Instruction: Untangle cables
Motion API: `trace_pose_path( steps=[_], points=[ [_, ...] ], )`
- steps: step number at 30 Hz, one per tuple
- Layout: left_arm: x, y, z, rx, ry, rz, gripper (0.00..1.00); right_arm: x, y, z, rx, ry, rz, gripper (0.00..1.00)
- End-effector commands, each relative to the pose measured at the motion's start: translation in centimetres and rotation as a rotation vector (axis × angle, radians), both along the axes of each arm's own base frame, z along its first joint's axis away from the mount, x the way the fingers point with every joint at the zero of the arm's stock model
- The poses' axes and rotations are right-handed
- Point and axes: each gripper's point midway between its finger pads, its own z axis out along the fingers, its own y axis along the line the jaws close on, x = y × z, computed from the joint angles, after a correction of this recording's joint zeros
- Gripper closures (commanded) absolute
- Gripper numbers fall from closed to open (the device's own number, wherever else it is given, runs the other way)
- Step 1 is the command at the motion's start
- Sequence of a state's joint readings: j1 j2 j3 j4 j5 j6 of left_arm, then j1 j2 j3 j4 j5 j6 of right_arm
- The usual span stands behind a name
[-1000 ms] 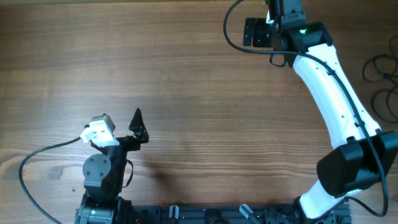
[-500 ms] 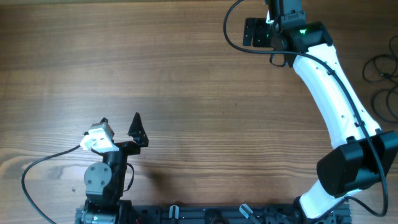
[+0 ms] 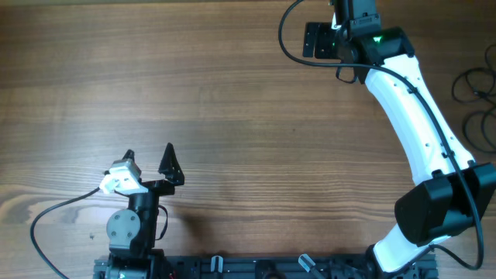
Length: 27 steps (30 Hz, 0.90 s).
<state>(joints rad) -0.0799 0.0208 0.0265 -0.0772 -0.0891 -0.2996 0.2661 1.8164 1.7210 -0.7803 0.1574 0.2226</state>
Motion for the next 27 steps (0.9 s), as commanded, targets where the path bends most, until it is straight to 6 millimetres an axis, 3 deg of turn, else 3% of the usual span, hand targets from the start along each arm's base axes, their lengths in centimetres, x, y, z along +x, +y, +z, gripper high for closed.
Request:
trace_pose_path(
  steps=[1, 17, 27],
  points=[
    [0.0, 0.3, 0.0, -0.024, -0.019, 0.014, 0.00, 0.1, 0.3, -0.7, 0.007, 0.015, -0.006, 0.00],
    [0.1, 0.6, 0.8, -0.026, -0.054, 0.033, 0.00, 0.1, 0.3, -0.7, 0.008, 0.015, -0.006, 0.00],
    [0.0, 0.8, -0.2, -0.016, -0.012, 0.040, 0.00, 0.1, 0.3, -0.7, 0.008, 0.015, -0.006, 0.00]
  ],
)
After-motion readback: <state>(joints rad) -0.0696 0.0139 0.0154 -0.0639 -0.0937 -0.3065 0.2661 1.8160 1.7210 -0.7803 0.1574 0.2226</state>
